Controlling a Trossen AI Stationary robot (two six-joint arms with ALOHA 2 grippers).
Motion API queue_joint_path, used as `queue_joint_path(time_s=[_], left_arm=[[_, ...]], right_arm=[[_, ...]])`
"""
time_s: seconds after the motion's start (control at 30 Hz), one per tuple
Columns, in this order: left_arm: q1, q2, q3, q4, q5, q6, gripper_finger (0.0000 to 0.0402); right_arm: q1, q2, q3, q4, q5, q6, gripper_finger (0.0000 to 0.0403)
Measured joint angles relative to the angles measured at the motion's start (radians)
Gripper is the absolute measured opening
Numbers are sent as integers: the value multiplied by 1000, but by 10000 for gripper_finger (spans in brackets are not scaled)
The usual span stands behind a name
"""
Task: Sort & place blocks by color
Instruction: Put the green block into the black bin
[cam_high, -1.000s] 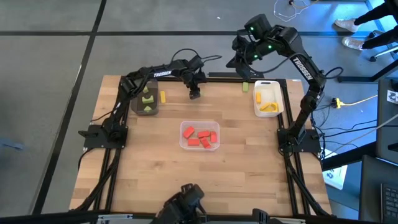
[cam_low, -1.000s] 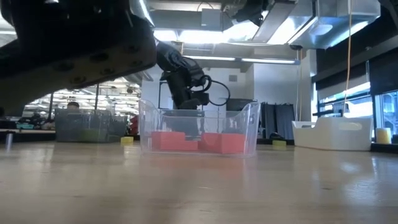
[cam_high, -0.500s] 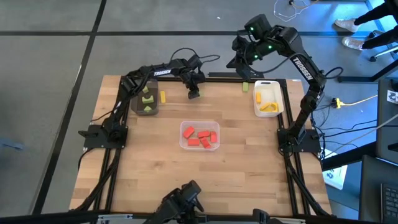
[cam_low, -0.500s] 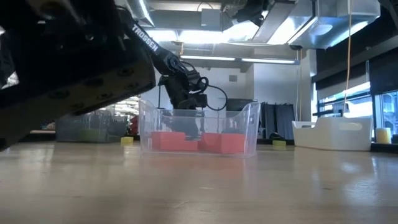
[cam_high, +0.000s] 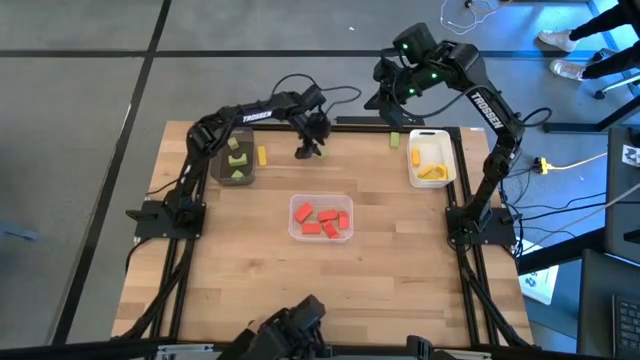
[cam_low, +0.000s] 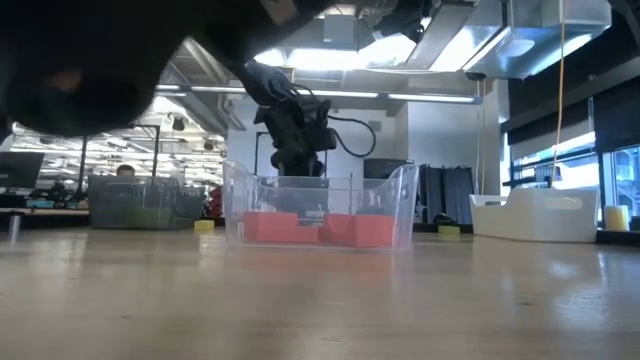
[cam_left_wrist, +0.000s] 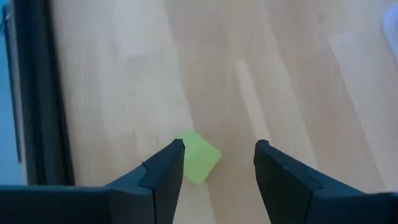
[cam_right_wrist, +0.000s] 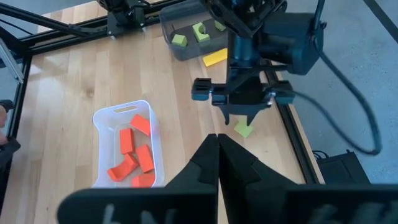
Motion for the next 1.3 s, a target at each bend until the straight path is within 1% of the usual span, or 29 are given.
queue_joint_path(time_s=[0.07, 0.13, 0.23, 0.37, 0.57, 0.7, 0.87, 1.0, 1.07, 1.13, 1.2, 1.3], left_arm=[[-5, 4, 0, -18, -10, 67, 183], [-14, 16, 0, -28, -51, 147, 183], [-22, 23, -2, -38, -112, 228, 182], [-21, 19, -1, -34, -106, 346, 182], [-5, 19, -1, -15, -112, 466, 182], [0, 19, -1, 8, -98, 480, 182], [-1, 31, -1, 12, -49, 479, 182], [-7, 63, -1, 48, -50, 475, 182], [-6, 75, -2, 59, -35, 458, 182], [0, 74, -2, 59, -30, 448, 181], [5, 72, -1, 60, -49, 450, 178], [16, 72, -2, 51, -40, 434, 172]], right_arm=[[-1, 0, 0, 0, 0, 0, 0], [-1, 0, 0, 0, 0, 0, 0], [-2, 0, 0, 0, 0, 0, 0], [-1, 0, 0, 0, 0, 0, 0], [-1, 0, 0, 0, 0, -1, 0], [-1, 0, 0, 0, 0, -2, 0], [-1, 0, 0, 0, 0, -2, 0], [-1, 0, 0, 0, 0, -2, 0], [-1, 0, 0, 0, 0, -1, 0], [-2, 0, 0, 0, -1, -1, 0], [-1, 0, 0, 0, 0, -1, 0], [-1, 0, 0, 0, 4, -1, 0]])
